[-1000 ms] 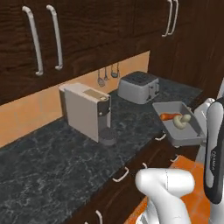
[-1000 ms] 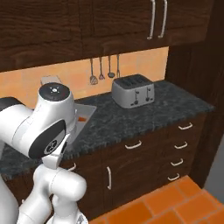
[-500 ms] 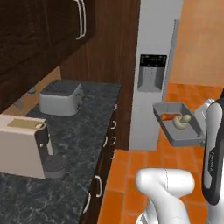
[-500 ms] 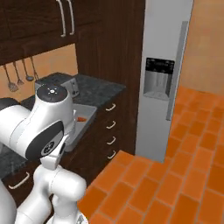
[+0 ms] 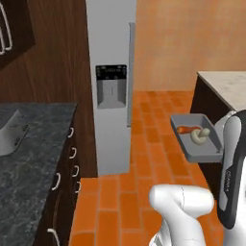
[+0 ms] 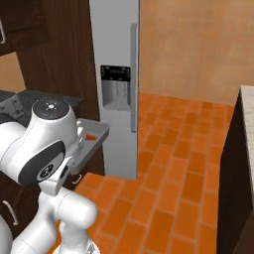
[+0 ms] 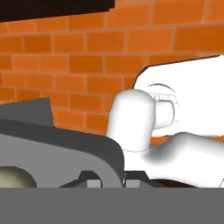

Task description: Take the meat container that has the fish and place it on the second highest rack of the freezer. Then take the vegetable container that has the carrot and mushroom and place it on the highest rack of the freezer.

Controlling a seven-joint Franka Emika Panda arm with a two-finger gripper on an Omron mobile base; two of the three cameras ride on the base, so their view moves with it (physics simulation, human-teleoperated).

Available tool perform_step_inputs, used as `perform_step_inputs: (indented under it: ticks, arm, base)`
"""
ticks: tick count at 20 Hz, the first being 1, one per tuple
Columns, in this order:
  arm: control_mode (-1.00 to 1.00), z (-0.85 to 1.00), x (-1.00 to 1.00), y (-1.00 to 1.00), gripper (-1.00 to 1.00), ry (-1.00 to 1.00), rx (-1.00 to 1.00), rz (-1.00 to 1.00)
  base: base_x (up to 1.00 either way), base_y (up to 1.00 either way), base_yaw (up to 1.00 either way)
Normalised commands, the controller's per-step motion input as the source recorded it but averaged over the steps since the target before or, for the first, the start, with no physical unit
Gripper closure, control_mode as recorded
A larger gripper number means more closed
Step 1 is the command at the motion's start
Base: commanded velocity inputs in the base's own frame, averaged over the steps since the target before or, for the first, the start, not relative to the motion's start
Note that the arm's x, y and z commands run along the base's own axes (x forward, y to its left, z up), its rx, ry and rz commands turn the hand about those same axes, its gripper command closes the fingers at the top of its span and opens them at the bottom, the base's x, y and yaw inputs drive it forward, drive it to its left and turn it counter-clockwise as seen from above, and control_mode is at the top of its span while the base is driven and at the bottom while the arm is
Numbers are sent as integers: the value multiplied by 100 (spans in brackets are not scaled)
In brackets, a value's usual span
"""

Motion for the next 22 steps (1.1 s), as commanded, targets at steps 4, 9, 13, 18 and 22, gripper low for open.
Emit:
perform_step_inputs:
  ticks: [4,9,13,18,22]
  arm:
    - [100,0,0,0,100,0,0,0]
    - [100,0,0,0,100,0,0,0]
    - [100,0,0,0,100,0,0,0]
    - [100,0,0,0,100,0,0,0]
    - [100,0,0,0,100,0,0,0]
  base:
    - [84,-81,-7]
    - [100,-71,-3]
    - [96,-57,-6]
    - [93,-8,-20]
    - [99,-6,-19]
